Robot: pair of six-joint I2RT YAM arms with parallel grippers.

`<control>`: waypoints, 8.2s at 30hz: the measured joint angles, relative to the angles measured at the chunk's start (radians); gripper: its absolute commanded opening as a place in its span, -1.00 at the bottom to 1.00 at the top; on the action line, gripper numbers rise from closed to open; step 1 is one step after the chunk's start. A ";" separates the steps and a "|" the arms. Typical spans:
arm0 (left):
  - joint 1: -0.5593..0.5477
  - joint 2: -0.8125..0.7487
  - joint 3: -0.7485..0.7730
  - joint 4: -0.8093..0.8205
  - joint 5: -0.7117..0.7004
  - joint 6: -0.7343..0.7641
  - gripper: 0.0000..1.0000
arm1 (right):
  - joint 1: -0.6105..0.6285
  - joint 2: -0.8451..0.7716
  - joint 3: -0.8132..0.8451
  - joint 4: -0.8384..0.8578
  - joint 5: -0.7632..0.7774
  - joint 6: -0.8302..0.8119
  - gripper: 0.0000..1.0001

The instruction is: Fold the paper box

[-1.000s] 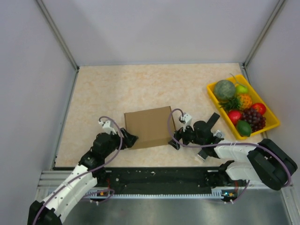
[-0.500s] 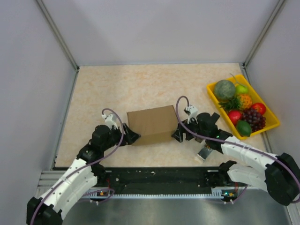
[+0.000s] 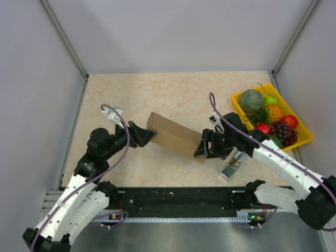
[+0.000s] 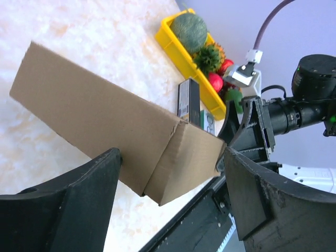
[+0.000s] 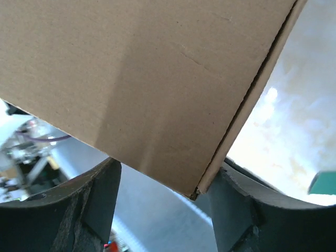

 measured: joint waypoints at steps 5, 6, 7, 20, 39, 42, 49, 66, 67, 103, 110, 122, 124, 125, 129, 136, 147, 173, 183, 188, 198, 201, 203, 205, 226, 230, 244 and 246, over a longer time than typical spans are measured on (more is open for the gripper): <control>0.016 0.087 0.047 0.087 0.000 0.010 0.46 | -0.063 0.062 0.087 -0.094 -0.129 0.088 -0.21; 0.018 0.095 0.051 0.097 -0.001 0.012 0.42 | -0.075 0.076 0.101 -0.109 -0.156 0.101 -0.21; 0.020 0.101 0.056 0.109 -0.004 0.014 0.37 | -0.085 0.088 0.112 -0.122 -0.181 0.115 -0.22; 0.031 0.133 0.000 0.256 -0.024 0.017 -0.07 | -0.241 0.215 0.148 -0.143 -0.377 0.149 -0.25; 0.098 0.266 -0.135 0.323 -0.194 0.062 -0.16 | -0.320 0.405 0.294 -0.070 -0.465 0.084 0.03; 0.098 0.254 -0.142 0.314 -0.192 0.063 -0.16 | -0.323 0.405 0.299 -0.046 -0.460 0.074 0.19; 0.100 0.253 -0.151 0.332 -0.189 0.063 -0.16 | -0.323 0.385 0.298 0.013 -0.455 0.053 0.36; 0.115 0.253 -0.158 0.339 -0.169 0.066 -0.16 | -0.420 0.350 0.064 0.498 -0.587 0.161 -0.16; 0.117 0.253 -0.158 0.339 -0.168 0.066 -0.16 | -0.425 0.351 0.053 0.518 -0.594 0.164 -0.17; 0.146 0.258 -0.179 0.380 -0.116 0.070 -0.21 | -0.459 0.444 0.051 0.558 -0.663 0.016 -1.00; 0.154 0.251 -0.178 0.372 -0.103 0.075 0.27 | -0.459 0.449 0.049 0.573 -0.661 0.006 -1.00; 0.240 0.195 0.055 -0.154 0.140 0.192 0.78 | -0.433 0.506 0.151 0.529 -0.644 -0.050 -0.92; 0.274 0.195 0.060 -0.171 0.192 0.193 0.78 | -0.431 0.506 0.155 0.524 -0.640 -0.056 -0.91; 0.295 0.195 0.059 -0.176 0.222 0.190 0.78 | -0.430 0.506 0.156 0.522 -0.640 -0.059 -0.89; 0.375 0.171 0.010 -0.143 0.324 0.153 0.79 | -0.429 0.506 0.163 0.508 -0.637 -0.066 -0.78; 0.520 0.150 -0.029 -0.068 0.464 0.060 0.77 | -0.424 0.507 0.185 0.471 -0.628 -0.077 -0.36; 0.603 0.192 -0.035 0.001 0.542 0.002 0.57 | -0.422 0.507 0.222 0.391 -0.584 -0.078 0.18; 0.603 0.333 -0.111 0.152 0.605 -0.035 -0.20 | -0.403 0.583 0.253 0.411 -0.618 -0.077 -0.20; 0.612 0.376 -0.181 0.332 0.650 -0.039 -0.79 | -0.412 0.587 0.204 0.517 -0.648 -0.039 -0.63; 0.616 0.380 -0.185 0.358 0.665 -0.032 -0.65 | -0.411 0.565 0.177 0.555 -0.638 -0.024 -0.62; 0.588 0.085 -0.263 0.191 0.556 -0.040 -0.12 | -0.333 0.254 -0.010 0.529 -0.399 -0.103 -0.52; 0.588 -0.019 -0.299 0.116 0.527 -0.073 0.10 | -0.318 0.169 -0.087 0.547 -0.382 -0.104 -0.46; 0.589 -0.068 -0.310 0.060 0.501 -0.085 0.13 | -0.307 0.110 -0.151 0.565 -0.384 -0.100 -0.42; 0.589 -0.095 -0.324 0.011 0.472 -0.102 0.22 | -0.294 0.071 -0.201 0.573 -0.387 -0.095 -0.36; 0.491 0.070 0.122 -0.335 0.340 0.189 0.57 | -0.219 0.237 -0.123 0.370 -0.036 -0.110 0.46; 0.323 0.197 0.217 -0.334 0.259 0.298 0.44 | -0.156 0.203 -0.171 0.383 -0.004 -0.113 0.44; -0.240 0.448 0.344 -0.328 -0.100 0.858 0.60 | -0.166 0.874 0.515 0.436 -0.054 -0.221 0.37; -0.269 0.538 0.380 -0.330 -0.143 0.946 0.67 | -0.183 0.893 0.570 0.418 -0.054 -0.200 0.43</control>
